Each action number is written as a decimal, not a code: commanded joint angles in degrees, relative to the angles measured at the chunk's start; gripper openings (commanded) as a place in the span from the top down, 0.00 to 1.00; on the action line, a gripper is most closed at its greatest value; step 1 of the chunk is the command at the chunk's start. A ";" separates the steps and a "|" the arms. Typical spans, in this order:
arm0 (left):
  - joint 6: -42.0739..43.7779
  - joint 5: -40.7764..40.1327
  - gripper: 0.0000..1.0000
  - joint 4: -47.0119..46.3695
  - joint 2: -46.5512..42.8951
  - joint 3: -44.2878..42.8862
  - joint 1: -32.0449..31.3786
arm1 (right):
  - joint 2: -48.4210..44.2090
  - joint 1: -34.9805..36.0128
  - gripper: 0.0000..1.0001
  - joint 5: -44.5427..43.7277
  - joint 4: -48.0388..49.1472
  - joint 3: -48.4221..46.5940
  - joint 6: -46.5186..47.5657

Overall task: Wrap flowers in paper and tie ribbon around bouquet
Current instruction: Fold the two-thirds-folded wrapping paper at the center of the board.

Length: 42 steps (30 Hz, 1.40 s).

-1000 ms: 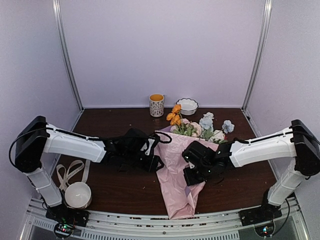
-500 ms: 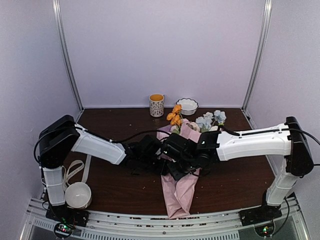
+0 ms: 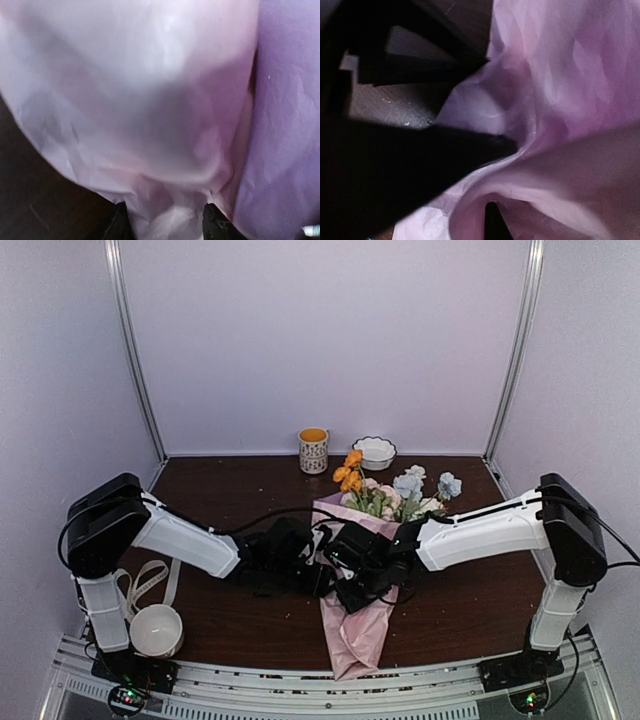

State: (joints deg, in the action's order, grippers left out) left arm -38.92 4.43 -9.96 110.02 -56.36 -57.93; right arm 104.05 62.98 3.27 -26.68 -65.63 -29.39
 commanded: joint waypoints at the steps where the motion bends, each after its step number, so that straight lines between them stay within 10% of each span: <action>1: 1.65 1.18 0.46 -2.58 -6.29 5.41 -0.78 | 2.10 -1.39 0.96 7.49 7.05 1.30 -1.18; 15: 5.16 5.23 0.26 -1.45 -15.50 7.86 -12.94 | 4.16 -3.01 0.75 8.46 6.52 1.50 -5.25; 29: 0.29 -2.74 0.28 8.31 -12.06 7.63 -15.29 | -0.44 -5.49 0.52 16.82 16.10 5.39 -13.79; 32: 0.66 -1.40 0.42 8.37 -10.98 6.57 -15.28 | -1.30 -5.59 0.48 17.79 17.30 5.66 -14.44; 38: -2.23 -1.49 1.00 9.61 -11.07 7.51 -15.28 | -3.75 -6.61 0.47 17.48 16.19 4.95 -13.25; 42: -7.93 -1.44 1.00 7.52 -10.98 10.48 -15.04 | -6.75 -8.28 0.46 16.04 13.20 3.09 -10.17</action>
State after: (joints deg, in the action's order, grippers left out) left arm -40.07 2.28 -4.64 97.93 -49.12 -73.01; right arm 103.37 56.40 20.10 -13.39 -60.31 -42.65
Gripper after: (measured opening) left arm 0.010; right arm 0.537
